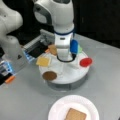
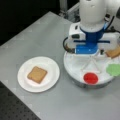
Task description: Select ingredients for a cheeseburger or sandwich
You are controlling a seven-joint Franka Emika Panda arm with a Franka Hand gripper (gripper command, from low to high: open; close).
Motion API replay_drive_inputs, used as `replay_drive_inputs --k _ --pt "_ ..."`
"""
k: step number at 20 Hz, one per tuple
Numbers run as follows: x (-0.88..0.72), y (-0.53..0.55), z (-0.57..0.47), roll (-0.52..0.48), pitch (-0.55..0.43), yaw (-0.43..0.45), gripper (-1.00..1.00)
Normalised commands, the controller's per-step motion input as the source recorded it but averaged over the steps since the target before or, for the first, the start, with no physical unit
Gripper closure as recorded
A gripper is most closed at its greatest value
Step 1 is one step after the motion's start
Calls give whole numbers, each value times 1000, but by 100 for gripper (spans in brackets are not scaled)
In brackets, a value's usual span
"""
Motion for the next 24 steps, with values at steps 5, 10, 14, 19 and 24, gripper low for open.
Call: replay_drive_inputs --k 5,10,14,19,24 --pt "42 -180 259 -37 -26 -537 -100" --pt "69 -301 303 154 75 -367 -100" --pt "116 -219 245 270 125 -220 -100" --pt "130 -165 264 276 178 -121 -100" --pt "129 -262 228 354 178 -95 -100"
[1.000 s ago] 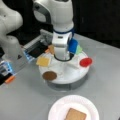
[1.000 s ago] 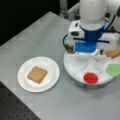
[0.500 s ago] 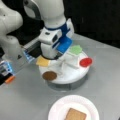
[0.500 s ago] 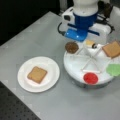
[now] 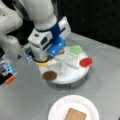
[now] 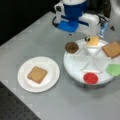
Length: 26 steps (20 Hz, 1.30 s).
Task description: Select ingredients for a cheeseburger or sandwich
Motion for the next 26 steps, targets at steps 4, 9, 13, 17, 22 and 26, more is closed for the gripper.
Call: replay_drive_inputs --k 4,9,13,17,22,26 --pt "127 -371 104 404 152 -44 -100" --pt "149 -393 45 431 151 41 -100" --pt "222 -315 -44 457 138 81 -100" --pt "242 -280 -125 491 118 123 -100" --pt "206 -319 -211 478 95 170 -100" --pt "175 -344 -151 510 81 160 -100"
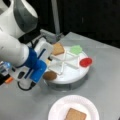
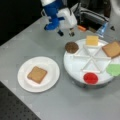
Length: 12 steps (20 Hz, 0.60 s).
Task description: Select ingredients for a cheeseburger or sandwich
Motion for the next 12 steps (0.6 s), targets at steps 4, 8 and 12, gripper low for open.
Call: replay_drive_inputs --k 4,8,12 --pt "191 -318 -120 517 71 165 -100" --pt "211 -324 -151 522 31 179 -100" --pt "262 -344 -165 526 9 170 -100"
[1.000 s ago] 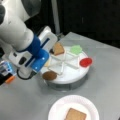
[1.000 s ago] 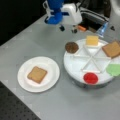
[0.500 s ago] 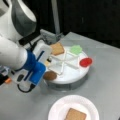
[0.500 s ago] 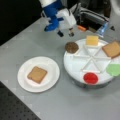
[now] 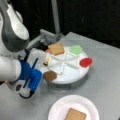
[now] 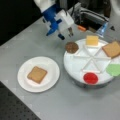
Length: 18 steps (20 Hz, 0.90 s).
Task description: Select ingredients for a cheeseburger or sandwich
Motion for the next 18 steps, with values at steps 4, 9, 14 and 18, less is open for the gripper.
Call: replay_drive_inputs --k 4,9,14,18 --pt "313 -383 -193 583 18 186 -100" --pt "362 -440 -160 629 20 218 -100" --pt "387 -465 -116 544 -10 233 -100" --pt "361 -317 -93 416 -34 211 -100"
